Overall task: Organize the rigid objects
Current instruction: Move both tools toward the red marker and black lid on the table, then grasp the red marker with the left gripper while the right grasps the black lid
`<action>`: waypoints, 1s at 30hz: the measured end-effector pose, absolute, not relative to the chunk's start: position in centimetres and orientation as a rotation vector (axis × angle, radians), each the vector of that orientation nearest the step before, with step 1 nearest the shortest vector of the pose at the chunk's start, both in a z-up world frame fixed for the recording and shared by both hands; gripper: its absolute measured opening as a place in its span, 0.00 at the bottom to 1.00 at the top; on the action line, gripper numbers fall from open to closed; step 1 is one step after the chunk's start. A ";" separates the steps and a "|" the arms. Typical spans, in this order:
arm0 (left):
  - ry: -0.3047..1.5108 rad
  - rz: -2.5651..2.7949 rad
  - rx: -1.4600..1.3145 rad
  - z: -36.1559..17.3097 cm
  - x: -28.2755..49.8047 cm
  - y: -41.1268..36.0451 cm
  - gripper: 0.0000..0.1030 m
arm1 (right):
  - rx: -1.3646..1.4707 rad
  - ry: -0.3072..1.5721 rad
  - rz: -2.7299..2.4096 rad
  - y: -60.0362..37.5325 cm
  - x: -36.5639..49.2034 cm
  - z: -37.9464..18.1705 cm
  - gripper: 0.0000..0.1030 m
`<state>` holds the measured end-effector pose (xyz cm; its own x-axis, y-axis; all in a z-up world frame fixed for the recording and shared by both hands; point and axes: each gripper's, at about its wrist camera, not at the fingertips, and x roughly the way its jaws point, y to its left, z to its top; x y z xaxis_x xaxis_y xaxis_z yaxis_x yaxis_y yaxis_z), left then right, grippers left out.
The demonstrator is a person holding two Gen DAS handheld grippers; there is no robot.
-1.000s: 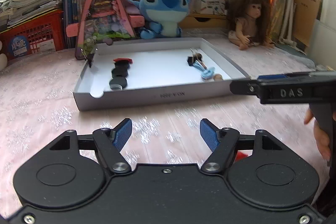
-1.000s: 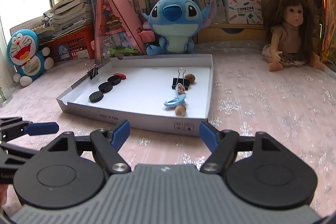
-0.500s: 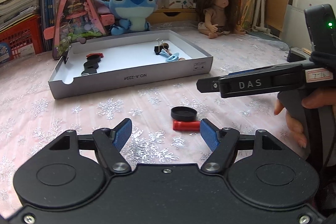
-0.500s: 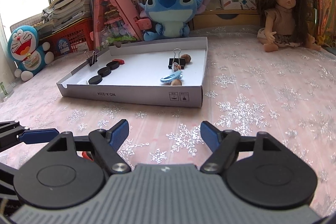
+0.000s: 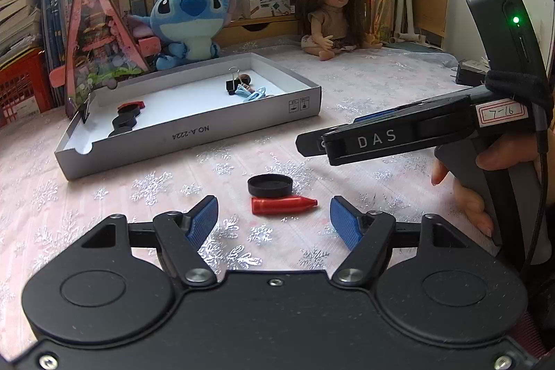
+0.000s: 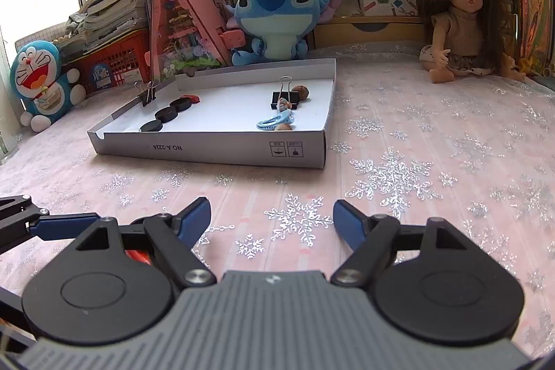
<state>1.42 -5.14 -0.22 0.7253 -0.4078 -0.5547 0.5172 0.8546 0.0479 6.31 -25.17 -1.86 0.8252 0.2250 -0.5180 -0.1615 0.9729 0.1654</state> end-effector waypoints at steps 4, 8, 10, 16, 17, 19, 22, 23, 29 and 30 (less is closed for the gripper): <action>0.576 -0.527 0.199 -0.7 1.9 -5.5 0.62 | 0.131 0.561 0.208 -25.3 6.3 -1.9 0.84; 0.579 -0.528 0.184 -1.0 2.2 -5.7 0.56 | 0.136 0.562 0.209 -25.4 6.3 -1.9 0.84; 0.577 -0.527 0.186 -1.0 2.3 -5.8 0.52 | 0.132 0.563 0.210 -25.4 6.4 -1.9 0.85; 0.567 -0.525 0.197 -1.0 2.1 -5.7 0.41 | 0.129 0.563 0.210 -25.3 6.4 -2.0 0.85; 0.568 -0.524 0.195 -1.0 2.0 -5.7 0.41 | 0.129 0.563 0.210 -25.3 6.4 -2.0 0.85; 0.569 -0.522 0.190 -1.0 1.9 -5.6 0.41 | 0.128 0.563 0.210 -25.3 6.4 -2.0 0.85; 0.569 -0.516 0.187 -0.9 1.9 -5.4 0.41 | 0.124 0.562 0.210 -25.3 6.4 -2.0 0.85; 0.568 -0.512 0.186 -0.9 1.9 -5.4 0.41 | 0.123 0.561 0.210 -25.2 6.3 -2.0 0.85; 0.578 -0.497 0.159 -0.7 1.9 -4.7 0.41 | 0.110 0.552 0.230 -25.1 6.1 -2.0 0.85; 0.577 -0.496 0.157 -0.7 1.8 -4.6 0.41 | 0.109 0.552 0.231 -25.1 6.1 -2.0 0.85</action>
